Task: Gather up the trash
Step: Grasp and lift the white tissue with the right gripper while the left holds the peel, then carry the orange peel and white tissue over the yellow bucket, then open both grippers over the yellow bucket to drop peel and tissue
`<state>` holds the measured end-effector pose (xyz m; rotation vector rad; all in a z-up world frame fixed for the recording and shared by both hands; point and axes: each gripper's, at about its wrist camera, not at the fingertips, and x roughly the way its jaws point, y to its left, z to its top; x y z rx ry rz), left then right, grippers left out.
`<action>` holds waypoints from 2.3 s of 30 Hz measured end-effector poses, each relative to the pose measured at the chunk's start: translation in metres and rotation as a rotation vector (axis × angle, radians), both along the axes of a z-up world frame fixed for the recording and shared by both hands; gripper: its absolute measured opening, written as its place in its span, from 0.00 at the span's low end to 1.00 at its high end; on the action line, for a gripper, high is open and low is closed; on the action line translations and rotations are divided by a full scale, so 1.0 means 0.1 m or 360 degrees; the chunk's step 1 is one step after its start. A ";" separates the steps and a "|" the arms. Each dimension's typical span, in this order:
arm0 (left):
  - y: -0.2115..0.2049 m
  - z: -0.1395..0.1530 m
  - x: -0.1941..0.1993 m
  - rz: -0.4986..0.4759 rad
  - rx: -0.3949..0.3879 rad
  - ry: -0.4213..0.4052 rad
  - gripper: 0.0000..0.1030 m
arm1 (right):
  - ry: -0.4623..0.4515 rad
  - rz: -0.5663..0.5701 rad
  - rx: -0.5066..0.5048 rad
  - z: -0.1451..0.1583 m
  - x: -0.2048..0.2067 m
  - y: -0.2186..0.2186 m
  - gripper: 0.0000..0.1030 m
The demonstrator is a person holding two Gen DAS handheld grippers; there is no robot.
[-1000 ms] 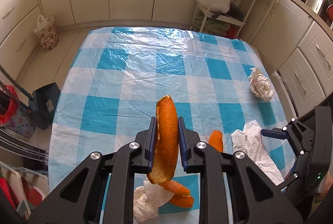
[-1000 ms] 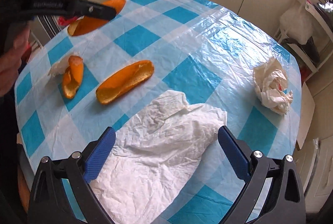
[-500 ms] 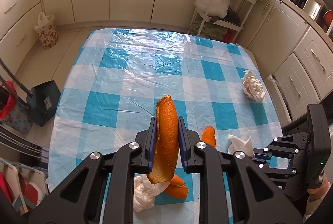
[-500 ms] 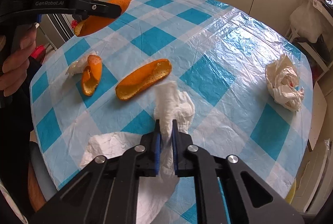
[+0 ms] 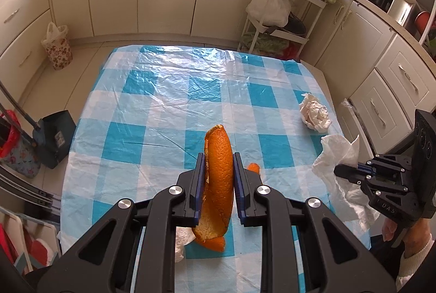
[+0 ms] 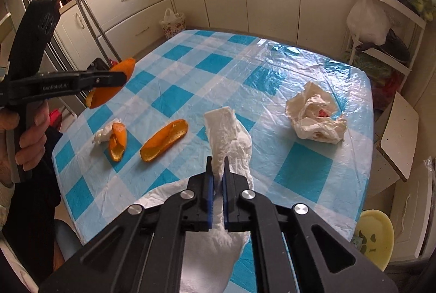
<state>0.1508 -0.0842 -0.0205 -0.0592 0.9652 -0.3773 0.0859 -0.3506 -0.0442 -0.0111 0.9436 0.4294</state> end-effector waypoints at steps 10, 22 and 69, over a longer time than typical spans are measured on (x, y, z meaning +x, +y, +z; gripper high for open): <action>-0.40 0.05 -0.15 -0.0112 -0.0022 -0.0020 0.18 | -0.0122 -0.0151 0.0170 0.25 -0.06 -0.38 0.06; -1.04 0.08 -0.34 -0.0266 -0.0089 -0.0020 0.18 | -0.0226 -0.0449 0.0282 0.40 -0.15 -1.03 0.06; -4.14 -0.71 -0.61 -0.0814 -0.0081 0.0281 0.18 | -0.0312 -0.1594 0.0159 0.12 -0.60 -3.10 0.72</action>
